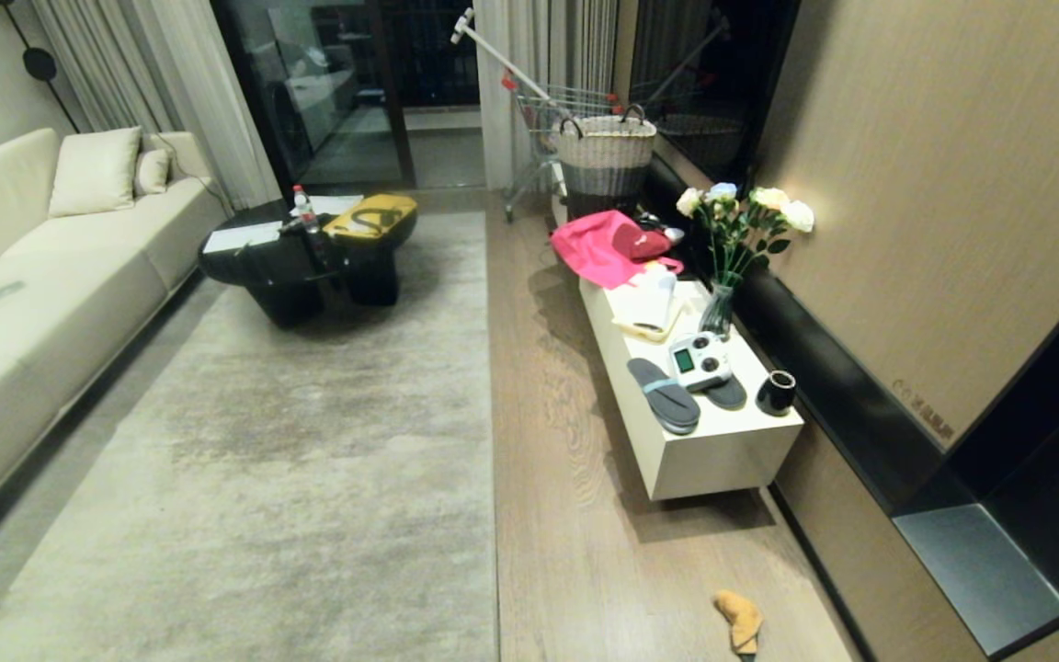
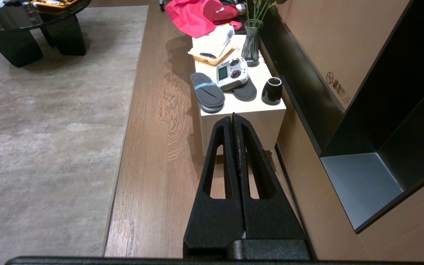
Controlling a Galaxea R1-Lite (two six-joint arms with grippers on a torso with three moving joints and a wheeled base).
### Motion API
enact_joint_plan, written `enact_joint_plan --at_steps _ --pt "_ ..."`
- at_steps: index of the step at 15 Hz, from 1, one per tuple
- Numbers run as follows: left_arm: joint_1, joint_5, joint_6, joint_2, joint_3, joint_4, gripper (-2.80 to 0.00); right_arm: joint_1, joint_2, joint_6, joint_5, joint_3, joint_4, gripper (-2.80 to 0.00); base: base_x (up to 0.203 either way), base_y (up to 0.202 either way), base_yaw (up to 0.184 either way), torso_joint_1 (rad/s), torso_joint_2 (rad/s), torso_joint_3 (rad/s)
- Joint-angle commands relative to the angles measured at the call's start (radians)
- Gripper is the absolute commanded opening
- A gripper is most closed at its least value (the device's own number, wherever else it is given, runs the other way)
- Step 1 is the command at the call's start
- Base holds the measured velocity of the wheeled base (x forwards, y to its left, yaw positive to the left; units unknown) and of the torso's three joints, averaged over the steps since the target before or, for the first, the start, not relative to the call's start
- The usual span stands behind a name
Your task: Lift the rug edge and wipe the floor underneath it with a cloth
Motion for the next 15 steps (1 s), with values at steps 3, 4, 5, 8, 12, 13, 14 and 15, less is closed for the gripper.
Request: enact_joint_plan --at_steps 3,4,5,8,12,13,14,15 --pt "0.0 0.0 0.0 0.002 0.0 0.0 -2.8 0.0 0.001 -0.004 0.0 0.0 -0.002 -2.8 0.0 0.0 0.0 0.0 0.0 0.0" --pt "0.0 0.0 0.0 0.001 0.0 0.0 -2.8 0.0 0.001 -0.005 0.0 0.0 -0.002 -2.8 0.0 0.0 0.0 0.0 0.0 0.0" --pt "0.0 0.0 0.0 0.001 0.0 -0.001 -2.8 0.0 0.001 -0.004 0.0 0.0 0.0 -2.8 0.0 0.0 0.0 0.0 0.0 0.0" --pt "0.0 0.0 0.0 0.002 0.0 0.0 -2.8 0.0 0.001 -0.001 0.002 0.0 -0.002 -2.8 0.0 0.0 0.0 0.0 0.0 0.0" --pt "0.0 0.0 0.0 0.002 0.0 0.0 -2.8 0.0 0.001 0.001 0.001 0.0 -0.002 -2.8 0.0 0.0 0.0 0.0 0.0 0.0" --pt "0.0 0.0 0.0 0.002 0.0 0.0 -2.8 0.0 0.001 0.001 0.0 0.0 -0.002 -2.8 0.0 0.0 0.0 0.0 0.0 0.0" --pt "0.0 0.0 0.0 0.0 0.0 0.0 -2.8 0.0 0.001 0.001 0.0 0.0 -0.002 -2.8 0.0 0.0 0.0 0.0 0.0 0.0" --pt "0.0 0.001 0.0 0.001 0.0 -0.001 -2.8 0.0 0.001 0.001 0.002 0.0 -0.002 -2.8 0.0 0.0 0.0 0.0 0.0 0.0"
